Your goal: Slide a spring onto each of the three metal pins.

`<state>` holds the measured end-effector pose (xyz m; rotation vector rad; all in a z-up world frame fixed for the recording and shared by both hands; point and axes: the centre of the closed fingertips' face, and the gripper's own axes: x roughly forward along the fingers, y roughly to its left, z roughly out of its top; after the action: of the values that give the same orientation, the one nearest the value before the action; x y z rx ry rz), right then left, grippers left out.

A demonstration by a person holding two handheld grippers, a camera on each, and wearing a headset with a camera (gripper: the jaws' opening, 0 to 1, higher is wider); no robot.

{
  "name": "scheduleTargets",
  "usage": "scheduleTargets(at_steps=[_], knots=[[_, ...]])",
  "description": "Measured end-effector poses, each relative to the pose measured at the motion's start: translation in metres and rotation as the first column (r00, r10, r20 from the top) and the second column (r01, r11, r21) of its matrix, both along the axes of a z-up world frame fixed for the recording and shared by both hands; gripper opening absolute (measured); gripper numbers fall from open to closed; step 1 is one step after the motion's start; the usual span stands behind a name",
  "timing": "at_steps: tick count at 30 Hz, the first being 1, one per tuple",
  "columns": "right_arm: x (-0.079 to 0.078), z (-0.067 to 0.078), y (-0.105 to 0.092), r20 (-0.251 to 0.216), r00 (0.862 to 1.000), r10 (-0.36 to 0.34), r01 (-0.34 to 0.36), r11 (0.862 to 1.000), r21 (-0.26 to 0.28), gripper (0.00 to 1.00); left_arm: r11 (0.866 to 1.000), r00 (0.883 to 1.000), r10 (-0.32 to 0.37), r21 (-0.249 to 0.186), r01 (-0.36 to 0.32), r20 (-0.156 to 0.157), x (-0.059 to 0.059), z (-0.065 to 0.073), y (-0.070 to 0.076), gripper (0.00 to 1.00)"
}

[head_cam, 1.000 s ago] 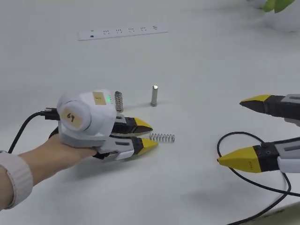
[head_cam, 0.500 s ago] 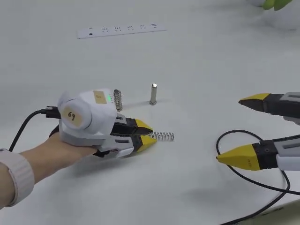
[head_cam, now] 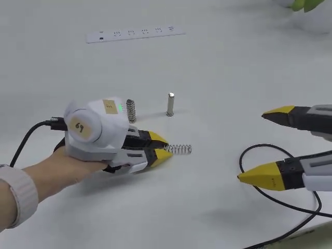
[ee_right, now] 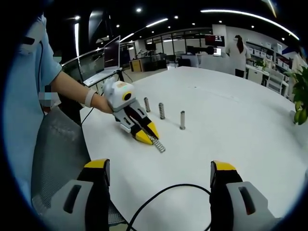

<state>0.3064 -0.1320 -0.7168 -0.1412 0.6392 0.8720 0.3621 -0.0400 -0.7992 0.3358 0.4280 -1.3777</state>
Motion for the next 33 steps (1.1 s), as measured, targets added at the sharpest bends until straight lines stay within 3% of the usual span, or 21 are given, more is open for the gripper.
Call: scheduleTargets(at_steps=[10, 20, 33], knots=[[-0.001, -0.002, 0.004, -0.005, 1.000, 0.008, -0.008, 1.000, 0.002, 0.84, 1.000, 1.000, 0.018, -0.012, -0.019, -0.018, 0.002, 0.004, 0.002, 0.03], [-0.001, 0.000, 0.011, -0.002, 1.000, 0.020, -0.020, 1.000, 0.001, 0.82, 0.999, 0.999, 0.031, -0.024, -0.031, -0.014, 0.002, 0.014, 0.007, 0.03], [0.006, 0.019, 0.025, 0.042, 0.997, 0.060, -0.061, 0.998, 0.001, 0.80, 0.995, 0.998, 0.061, -0.085, -0.059, 0.030, -0.005, 0.053, 0.018, 0.03]])
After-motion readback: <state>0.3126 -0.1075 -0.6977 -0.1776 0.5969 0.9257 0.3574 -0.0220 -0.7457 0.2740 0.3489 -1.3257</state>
